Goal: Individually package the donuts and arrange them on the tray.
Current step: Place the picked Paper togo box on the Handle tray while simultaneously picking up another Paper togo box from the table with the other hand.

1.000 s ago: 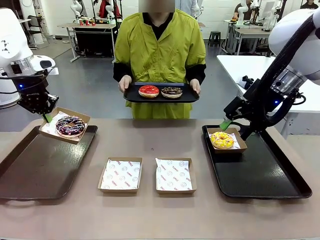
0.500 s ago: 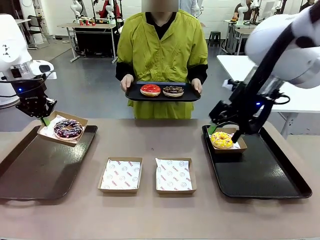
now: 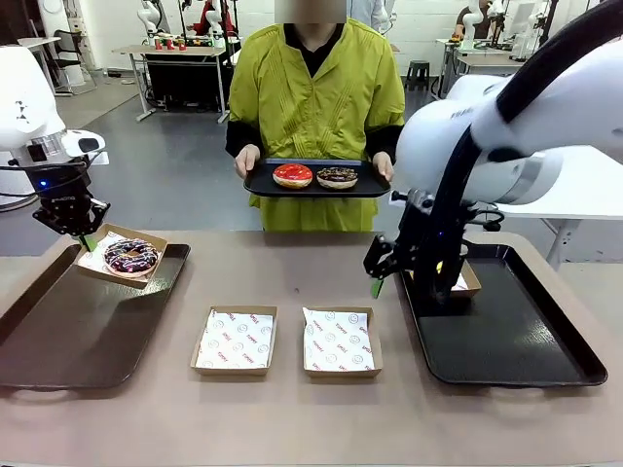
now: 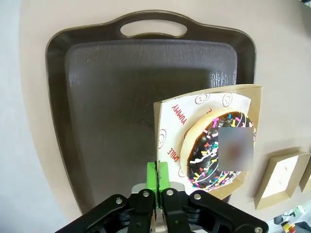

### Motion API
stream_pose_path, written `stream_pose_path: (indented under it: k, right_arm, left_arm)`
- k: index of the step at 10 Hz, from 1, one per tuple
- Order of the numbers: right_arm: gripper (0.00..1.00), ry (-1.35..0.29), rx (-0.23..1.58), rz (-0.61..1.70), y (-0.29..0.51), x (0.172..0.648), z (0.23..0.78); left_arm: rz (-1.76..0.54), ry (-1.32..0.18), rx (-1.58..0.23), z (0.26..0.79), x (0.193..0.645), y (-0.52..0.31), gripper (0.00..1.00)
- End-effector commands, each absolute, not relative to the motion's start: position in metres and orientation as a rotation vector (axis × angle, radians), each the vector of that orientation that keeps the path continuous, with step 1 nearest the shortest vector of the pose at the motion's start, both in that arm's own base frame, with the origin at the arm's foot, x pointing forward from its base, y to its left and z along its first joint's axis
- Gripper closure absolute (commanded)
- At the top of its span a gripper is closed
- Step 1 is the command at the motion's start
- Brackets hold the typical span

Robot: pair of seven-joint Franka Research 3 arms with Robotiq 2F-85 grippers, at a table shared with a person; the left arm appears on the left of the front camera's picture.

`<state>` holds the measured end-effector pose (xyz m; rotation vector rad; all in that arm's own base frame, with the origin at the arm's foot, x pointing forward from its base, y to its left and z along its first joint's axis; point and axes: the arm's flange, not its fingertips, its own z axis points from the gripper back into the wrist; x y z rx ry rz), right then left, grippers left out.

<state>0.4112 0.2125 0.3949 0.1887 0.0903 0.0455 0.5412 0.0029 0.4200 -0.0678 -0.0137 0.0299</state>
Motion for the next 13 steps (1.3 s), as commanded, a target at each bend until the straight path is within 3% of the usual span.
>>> stream_pose_path:
  k: [1,4,5,13]
  right_arm:
    - [0.00,0.083,0.127,0.002,0.233,0.420,0.378]
    - [0.00,0.016,0.128,-0.076,0.247,0.405,0.367]
    - [0.00,0.083,0.134,0.010,0.235,0.412,0.367]
    - [0.00,0.017,0.064,-0.078,0.258,0.398,0.337]
  left_arm:
    - [0.001,-0.016,-0.101,0.414,0.552,0.005,0.99]
    - [0.004,-0.001,-0.104,0.410,0.556,0.002,0.99]
    - [0.022,0.004,-0.079,0.406,0.551,0.001,0.99]
    - [0.021,-0.032,-0.083,0.390,0.566,-0.003,0.99]
